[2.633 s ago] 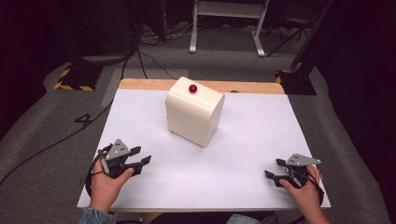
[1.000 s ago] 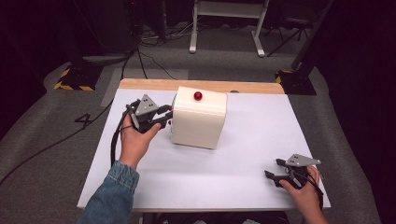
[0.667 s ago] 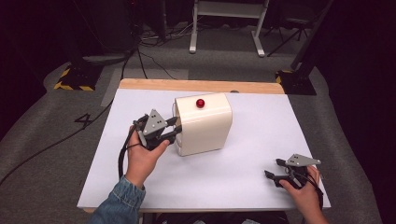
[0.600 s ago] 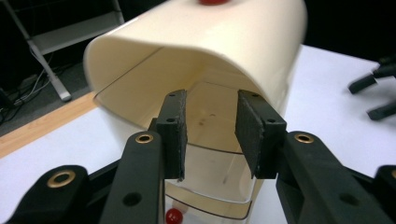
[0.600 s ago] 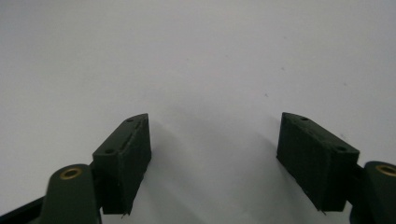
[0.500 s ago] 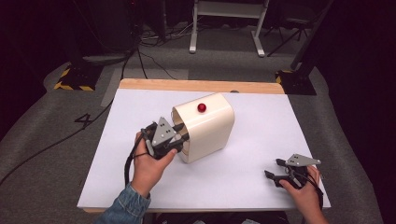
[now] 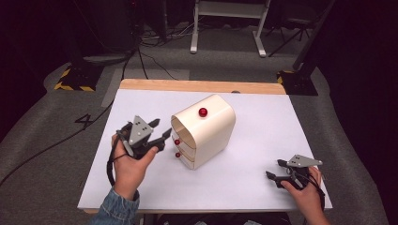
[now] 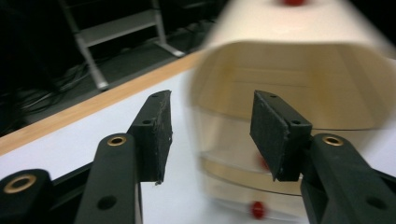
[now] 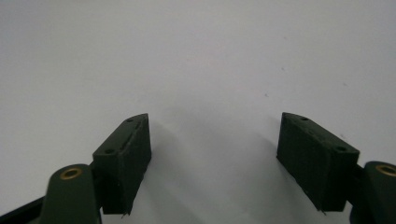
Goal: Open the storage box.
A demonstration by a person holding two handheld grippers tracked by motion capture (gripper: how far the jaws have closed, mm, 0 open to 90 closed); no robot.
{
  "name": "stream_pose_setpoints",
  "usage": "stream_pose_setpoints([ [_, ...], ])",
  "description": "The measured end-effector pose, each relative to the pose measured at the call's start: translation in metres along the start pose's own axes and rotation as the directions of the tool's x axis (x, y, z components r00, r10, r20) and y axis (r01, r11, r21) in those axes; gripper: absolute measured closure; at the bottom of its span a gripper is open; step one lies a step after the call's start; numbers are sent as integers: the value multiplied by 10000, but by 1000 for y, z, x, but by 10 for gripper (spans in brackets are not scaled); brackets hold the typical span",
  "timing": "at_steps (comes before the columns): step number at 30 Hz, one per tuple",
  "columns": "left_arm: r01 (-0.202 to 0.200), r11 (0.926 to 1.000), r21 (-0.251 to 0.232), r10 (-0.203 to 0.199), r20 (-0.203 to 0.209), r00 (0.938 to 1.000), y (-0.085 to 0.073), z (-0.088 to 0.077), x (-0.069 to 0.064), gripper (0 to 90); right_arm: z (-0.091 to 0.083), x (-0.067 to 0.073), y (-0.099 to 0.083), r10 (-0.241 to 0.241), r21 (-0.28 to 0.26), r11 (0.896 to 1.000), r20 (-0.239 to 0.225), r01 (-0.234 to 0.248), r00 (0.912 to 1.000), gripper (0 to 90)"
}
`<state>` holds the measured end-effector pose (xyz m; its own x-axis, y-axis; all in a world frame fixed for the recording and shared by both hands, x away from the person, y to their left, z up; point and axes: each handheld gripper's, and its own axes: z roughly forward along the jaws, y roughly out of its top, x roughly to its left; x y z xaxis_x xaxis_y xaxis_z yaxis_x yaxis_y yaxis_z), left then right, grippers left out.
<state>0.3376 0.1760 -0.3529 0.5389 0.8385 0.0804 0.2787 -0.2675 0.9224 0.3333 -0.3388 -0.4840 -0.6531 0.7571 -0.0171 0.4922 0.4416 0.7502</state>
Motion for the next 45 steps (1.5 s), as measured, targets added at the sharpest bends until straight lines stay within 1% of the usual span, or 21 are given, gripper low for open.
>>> stream_pose_setpoints([
  [2, 312, 9995, 49, -309, -489, 9983, -8, 12, 18, 471, 0, 0, 0, -11, 0, 10000, 21, 11, 10000, 262],
  [4, 483, 9988, 35, -480, -470, 9977, -12, 20, 24, 468, 0, 0, 0, -25, 0, 10000, 34, 25, 10000, 262],
  [5, 502, 9987, 128, -497, -337, 9982, -19, 39, 31, 464, 0, 0, 0, -26, -7, 10000, 36, 26, 10000, 262],
  [7, 333, 9984, 459, -326, -160, 9993, -25, 59, 34, 460, 0, 0, 0, -33, -13, 10000, 44, 33, 10000, 262],
  [8, 333, 9984, 459, -326, -160, 9993, -25, 59, 34, 457, 0, 0, 0, -33, -13, 10000, 44, 33, 10000, 262],
  [9, 215, 9967, 781, -224, 99, 9997, -30, 77, 33, 458, 0, 1, 0, -53, -8, 10000, 54, 53, 10000, 262],
  [12, 159, 9962, 855, -206, 542, 9983, -34, 89, 31, 466, -1, 2, 1, -159, 17, 9999, 151, 159, 9998, 262],
  [13, -8, 9950, 997, -60, 677, 9977, -35, 94, 28, 499, -2, 10, 3, -328, 82, 9994, 596, 324, 9977, 326],
  [14, -79, 9944, 1051, 4, 711, 9975, -36, 95, 27, 512, -3, 16, 5, -480, 32, 9988, 738, 479, 9961, 359],
  [16, 53, 9937, 1116, -155, 904, 9958, -36, 95, 28, 545, 4, 35, 15, -770, -216, 9968, 73, 772, 9970, 382],
  [20, 225, 9907, 1342, -399, 1285, 9909, -39, 94, 27, 630, 22, 64, 34, -1112, -585, 9925, -674, 1073, 9915, 382],
  [22, 192, 9919, 1254, -362, 1344, 9903, -42, 91, 25, 648, 28, 69, 40, -1103, -691, 9922, -915, 1042, 9897, 382],
  [24, 315, 9915, 1264, -535, 1744, 9832, -46, 88, 25, 654, 40, 79, 55, -783, -1111, 9918, -1406, 629, 9870, 387],
  [28, 333, 9896, 1396, -637, 2194, 9736, -49, 84, 23, 662, 56, 88, 76, -477, -1588, 9871, -1592, 221, 9861, 417],
  [32, 124, 9893, 1451, -486, 2485, 9674, -52, 79, 17, 668, 68, 90, 86, -296, -1809, 9835, -1571, 7, 9871, 452],
  [35, 230, 9877, 1548, -674, 2881, 9552, -54, 74, 15, 668, 74, 89, 92, -286, -1953, 9807, -1460, -5, 9889, 464],
  [39, 28, 9859, 1675, -520, 2903, 9555, -53, 71, 12, 691, 80, 88, 101, -495, -1810, 9831, -1200, 272, 9915, 463],
  [40, -51, 9843, 1762, -476, 2934, 9548, -54, 69, 12, 696, 84, 86, 107, -659, -1732, 9836, -875, 499, 9940, 469],
  [42, -46, 9829, 1840, -530, 3069, 9503, -54, 68, 11, 701, 89, 83, 112, -699, -1699, 9838, -695, 572, 9951, 473],
  [44, -99, 9822, 1874, -495, 3096, 9496, -55, 67, 10, 701, 91, 81, 114, -700, -1689, 9839, -592, 591, 9958, 477],
  [45, -122, 9810, 1937, -490, 3080, 9501, -57, 67, 8, 701, 99, 77, 123, -604, -1642, 9849, -284, 550, 9978, 480],
])
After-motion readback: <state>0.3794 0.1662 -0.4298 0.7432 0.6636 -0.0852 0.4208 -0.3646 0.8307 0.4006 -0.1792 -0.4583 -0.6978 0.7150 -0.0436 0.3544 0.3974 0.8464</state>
